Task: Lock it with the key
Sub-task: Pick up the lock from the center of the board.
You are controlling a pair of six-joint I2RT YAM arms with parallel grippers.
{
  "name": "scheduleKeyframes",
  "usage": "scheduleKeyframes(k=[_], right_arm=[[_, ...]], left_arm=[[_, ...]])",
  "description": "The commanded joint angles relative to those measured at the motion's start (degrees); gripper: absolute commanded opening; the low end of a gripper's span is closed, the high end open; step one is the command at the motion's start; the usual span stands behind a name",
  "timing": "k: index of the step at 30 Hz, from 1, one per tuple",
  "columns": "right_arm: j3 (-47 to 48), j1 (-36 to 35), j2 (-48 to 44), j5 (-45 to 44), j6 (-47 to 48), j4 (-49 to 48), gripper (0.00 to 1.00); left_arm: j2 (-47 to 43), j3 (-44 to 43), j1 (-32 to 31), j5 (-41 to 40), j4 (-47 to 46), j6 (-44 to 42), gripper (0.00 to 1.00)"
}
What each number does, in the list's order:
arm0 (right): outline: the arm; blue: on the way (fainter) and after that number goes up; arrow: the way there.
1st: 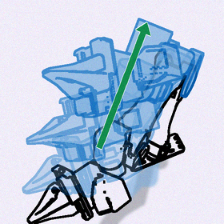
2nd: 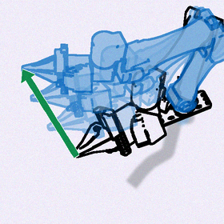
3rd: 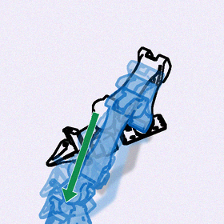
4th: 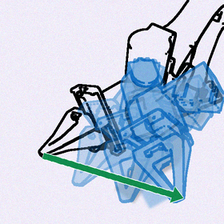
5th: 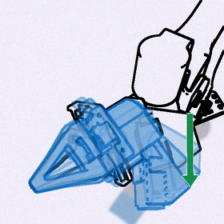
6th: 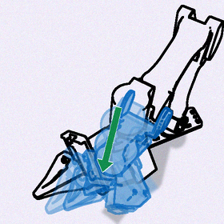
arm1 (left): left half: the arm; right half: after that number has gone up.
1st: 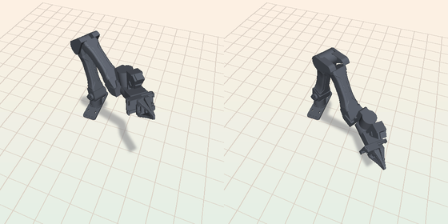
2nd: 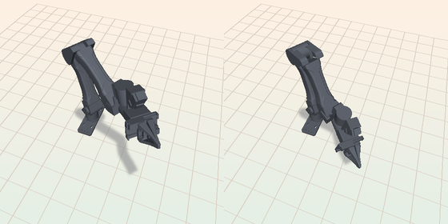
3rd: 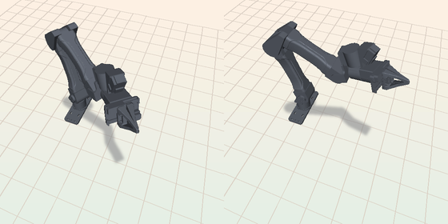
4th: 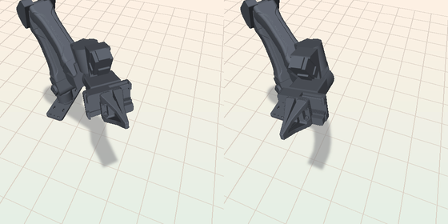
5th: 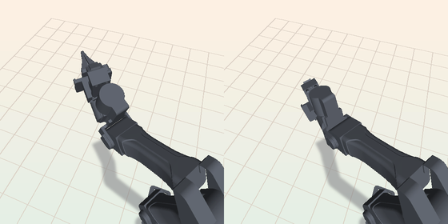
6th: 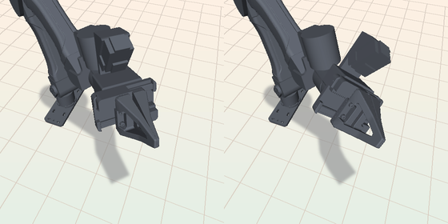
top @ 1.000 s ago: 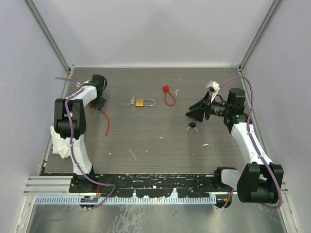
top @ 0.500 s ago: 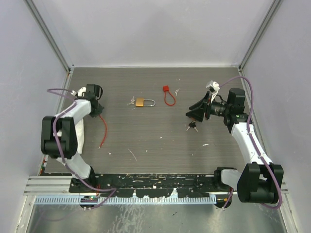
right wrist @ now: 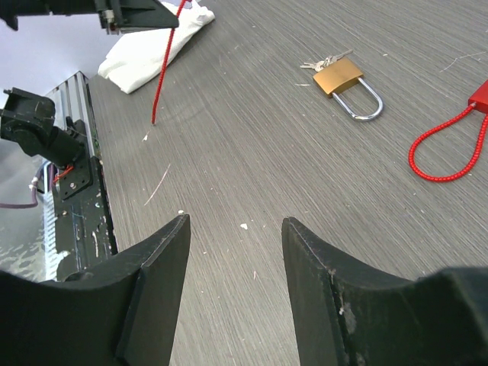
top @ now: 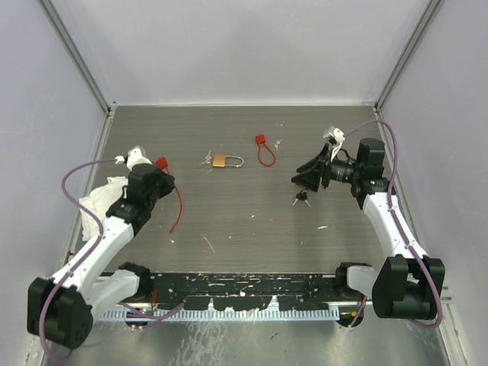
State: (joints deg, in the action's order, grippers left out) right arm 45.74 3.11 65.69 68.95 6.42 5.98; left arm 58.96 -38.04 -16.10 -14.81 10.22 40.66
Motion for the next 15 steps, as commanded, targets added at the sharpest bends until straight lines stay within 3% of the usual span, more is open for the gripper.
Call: scheduleKeyframes(k=[1,7,15], right_arm=[[1.39,-0.23,-0.04,1.40,0.42,-1.25,0.57],[0.80,-0.33,0.03,1.76,-0.74,-2.68,0.56],[0.25,-0.41,0.27,2.33,-1.97,-4.15,0.57]], left_arm=[[-9.63,4.85,-2.79,4.77,-10.70,-1.89,0.00],[-16.45,11.06,-8.73,11.16,-18.05,-2.20,0.00],[-19.59,14.57,-20.05,7.85,-24.48,-4.32,0.00]])
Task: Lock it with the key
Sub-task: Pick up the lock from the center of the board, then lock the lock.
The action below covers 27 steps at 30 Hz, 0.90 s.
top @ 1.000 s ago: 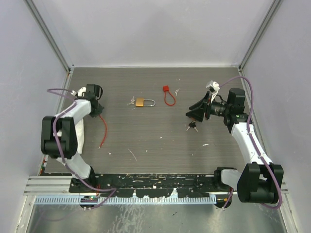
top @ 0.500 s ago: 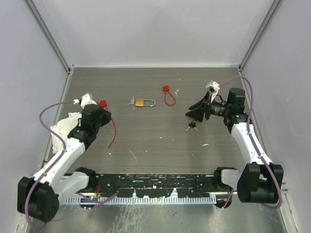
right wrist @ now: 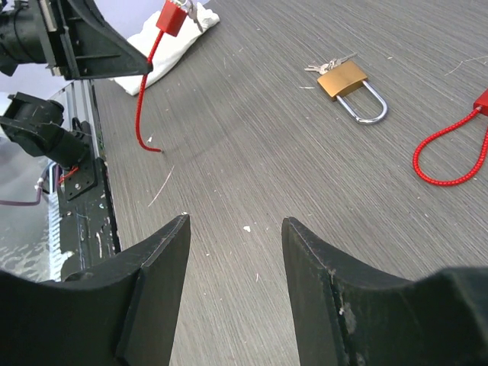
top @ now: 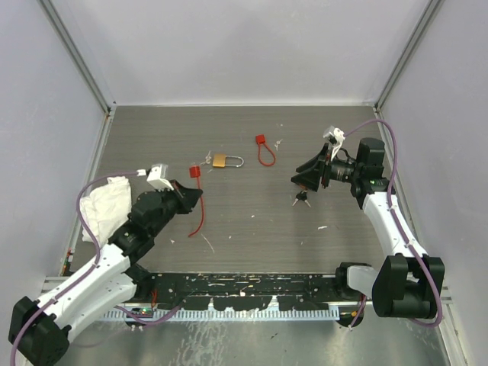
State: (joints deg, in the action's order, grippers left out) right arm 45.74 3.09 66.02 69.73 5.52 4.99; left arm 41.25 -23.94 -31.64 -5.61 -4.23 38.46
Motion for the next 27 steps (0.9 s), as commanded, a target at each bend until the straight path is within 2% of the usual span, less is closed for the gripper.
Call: scheduleKeyframes(k=[1,13,27], right_arm=[[0.17,-0.37,-0.09,1.58,-1.11,-3.27,0.57],[-0.08,-0.68,0.00,1.72,-1.47,-3.91,0.57],[-0.25,-1.58,-0.13,2.39,-1.67,-4.45,0.56]], left_arm=[[-1.87,0.83,-6.11,-2.13,-11.22,-2.66,0.00],[5.10,-1.28,-24.53,-16.28,-17.40,-10.50,0.00],[16.38,-5.16,-36.47,-25.60,-24.88,-16.66,0.00]])
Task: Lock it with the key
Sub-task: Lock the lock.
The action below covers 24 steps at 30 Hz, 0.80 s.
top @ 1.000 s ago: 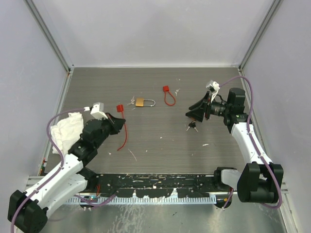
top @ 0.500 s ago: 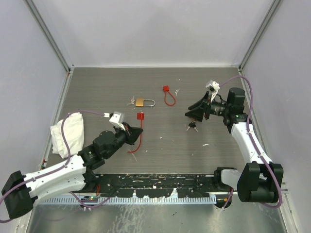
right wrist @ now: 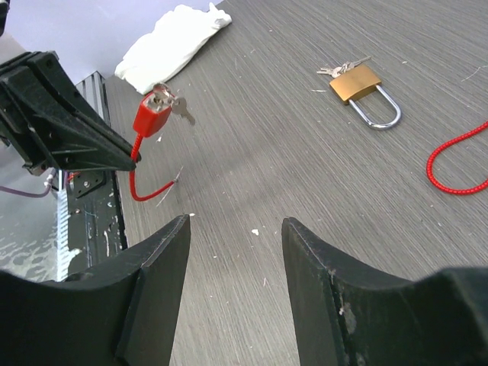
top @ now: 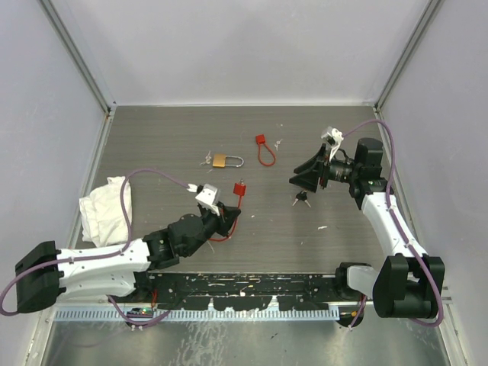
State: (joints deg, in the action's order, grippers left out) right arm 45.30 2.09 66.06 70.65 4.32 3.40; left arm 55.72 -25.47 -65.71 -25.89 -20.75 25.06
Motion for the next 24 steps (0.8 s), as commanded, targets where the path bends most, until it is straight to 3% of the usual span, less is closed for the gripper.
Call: scheduleKeyframes(k=[1,15,23,24], right_arm=[[0.11,-0.65,-0.21,1.52,-0.50,-2.91,0.57],[-0.06,-2.08,-0.80,2.24,-0.70,-3.48,0.56],[-2.38,-3.47,-0.64,1.92,-6.25,-10.06,0.57],[-2.80,-3.86,-0.60,1.54,-6.92,-10.83,0.61]], left_arm=[[2.75,-3.89,-2.92,-6.07,-8.99,-3.58,0.00],[18.86,-9.23,-6.36,-13.02,-18.06,-4.70,0.00],[27.69,-15.71,-9.32,-19.27,-18.61,-8.53,0.00],[28.57,-16.72,-9.70,-20.25,-18.74,-9.18,0.00]])
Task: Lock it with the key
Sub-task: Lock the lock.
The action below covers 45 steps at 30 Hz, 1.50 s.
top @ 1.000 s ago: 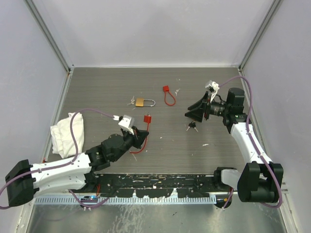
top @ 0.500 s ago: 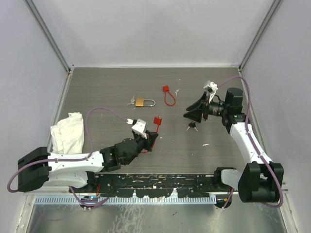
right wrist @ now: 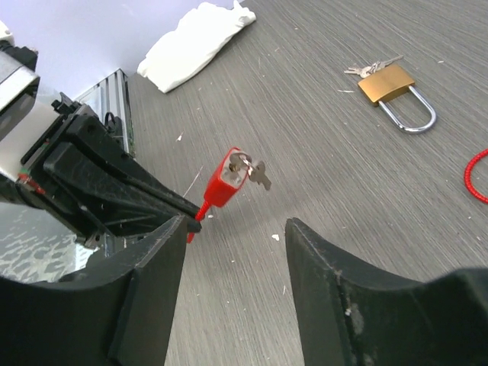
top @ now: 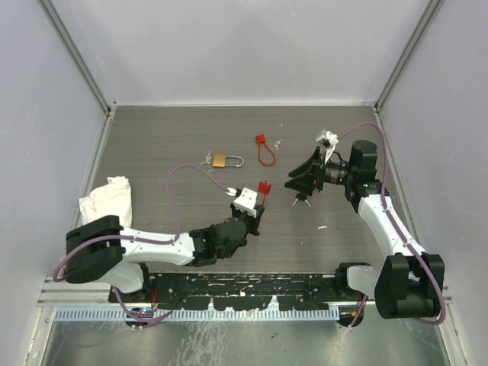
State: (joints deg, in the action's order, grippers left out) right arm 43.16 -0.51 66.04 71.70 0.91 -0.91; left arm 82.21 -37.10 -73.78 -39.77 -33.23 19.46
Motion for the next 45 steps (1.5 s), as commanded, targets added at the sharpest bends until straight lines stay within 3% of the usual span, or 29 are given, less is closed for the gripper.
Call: scheduleKeyframes(k=[1,5,17,21,28,30,31,35,38,40,45], right_arm=[[-1.04,-1.78,-0.55,-0.21,-4.07,-7.17,0.65],[-1.52,-3.80,0.98,-2.46,-5.30,-7.62,0.73],[-1.67,-8.56,3.45,-7.22,-7.87,-7.63,0.65],[-1.54,-8.98,3.63,-7.71,-8.59,-7.70,0.51],[-1.24,-9.00,3.70,-6.03,-8.97,-8.30,0.12],[-1.09,-8.98,3.54,-5.37,-8.88,-8.33,0.05],[-1.06,-8.98,3.49,-5.02,-8.76,-8.42,0.03],[-0.96,-8.98,2.69,-4.24,-7.77,-8.34,0.01],[-1.05,-8.97,1.99,-3.49,-6.69,-8.34,0.01],[-1.02,-8.98,1.67,-2.76,-5.99,-8.34,0.01],[-1.38,-8.97,1.00,0.02,-4.56,-8.79,0.01]], left_arm=[[2.93,-5.76,-1.77,-6.92,-6.55,-4.10,0.00],[5.46,-7.60,-2.24,-7.42,-8.46,-6.30,0.00],[9.89,-12.76,-3.16,-9.09,-8.78,-11.07,0.00],[10.90,-13.87,-3.68,-10.21,-8.78,-12.65,0.00],[11.39,-14.18,-4.09,-11.81,-8.78,-13.76,0.00],[11.10,-13.88,-4.08,-11.82,-8.78,-13.53,0.00],[10.86,-13.66,-4.09,-11.71,-8.78,-13.18,0.04],[8.50,-10.62,-4.08,-9.89,-9.46,-10.60,0.37],[4.98,-6.09,-3.97,-5.40,-11.55,-9.20,0.59],[1.14,-1.78,-3.16,1.67,-13.76,-8.68,0.71],[-7.50,8.77,4.42,24.22,-19.91,-0.54,0.77]])
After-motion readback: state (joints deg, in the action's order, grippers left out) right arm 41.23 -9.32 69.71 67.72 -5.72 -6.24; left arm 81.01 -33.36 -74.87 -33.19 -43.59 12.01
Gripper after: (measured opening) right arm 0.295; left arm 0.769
